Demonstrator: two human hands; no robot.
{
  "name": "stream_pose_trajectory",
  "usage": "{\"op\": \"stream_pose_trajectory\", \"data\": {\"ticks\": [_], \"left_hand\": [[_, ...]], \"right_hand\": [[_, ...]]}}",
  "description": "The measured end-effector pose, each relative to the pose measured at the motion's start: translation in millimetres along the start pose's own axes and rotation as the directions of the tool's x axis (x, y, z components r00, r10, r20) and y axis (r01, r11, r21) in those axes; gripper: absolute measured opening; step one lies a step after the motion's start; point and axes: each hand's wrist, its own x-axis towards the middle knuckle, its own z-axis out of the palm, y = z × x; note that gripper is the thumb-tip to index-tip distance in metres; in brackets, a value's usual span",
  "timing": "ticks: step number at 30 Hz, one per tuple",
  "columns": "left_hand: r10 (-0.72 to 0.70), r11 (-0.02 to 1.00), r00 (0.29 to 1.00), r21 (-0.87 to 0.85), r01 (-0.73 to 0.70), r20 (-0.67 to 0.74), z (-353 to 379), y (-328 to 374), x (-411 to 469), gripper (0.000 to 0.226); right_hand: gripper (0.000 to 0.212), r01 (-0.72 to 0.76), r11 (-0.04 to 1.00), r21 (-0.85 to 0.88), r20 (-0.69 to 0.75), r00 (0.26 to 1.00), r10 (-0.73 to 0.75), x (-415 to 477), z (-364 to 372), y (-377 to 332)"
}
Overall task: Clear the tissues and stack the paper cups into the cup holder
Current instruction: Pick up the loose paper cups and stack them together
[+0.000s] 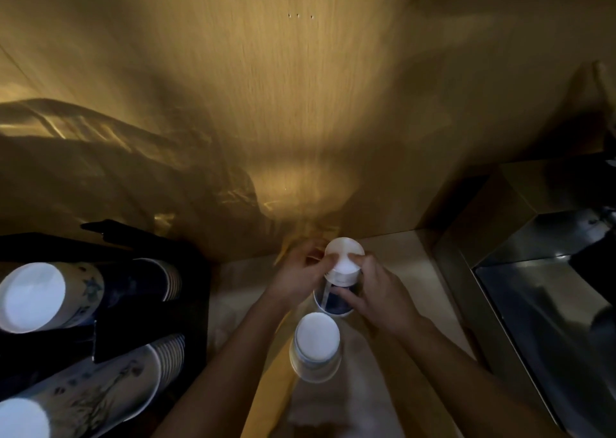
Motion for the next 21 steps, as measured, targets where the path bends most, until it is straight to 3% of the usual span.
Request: {"op": "stream_pose_trajectory", "data": {"ticks": [4,7,14,17,21], "left_hand": [[0.044,0.998,0.999,0.047,-0.042,-0.024,3,-6,2,0.019],[0.079,0.992,0.997,0.103,-0.075,-0.028,3,-5,-1,0.030],[0.021,0.960,0.999,0.277,-0.028,0.028,-8,14,-18,0.039],[-0.011,0.962,0.998,0.271,0.025,-0.054,-20,26,-31,0.036],[-0.012,0.983,0.977,0.177,0.050,-0.213,-39,35,-58,0.034]], "right_hand": [[0.057,0.047,0.997,-0.056,-0.022,0.999,-0.048,-1,0,-2],[0.055,0.100,0.985,-0.138,-0.020,0.994,-0.104,-2,-1,-4],[0.049,0.102,0.967,-0.234,0.036,0.995,-0.096,-7,-14,-10],[0.053,0.099,0.960,-0.260,0.025,0.995,-0.096,-14,-26,-18],[0.048,0.030,0.979,-0.201,-0.102,0.993,-0.052,-26,-42,-29]]}}
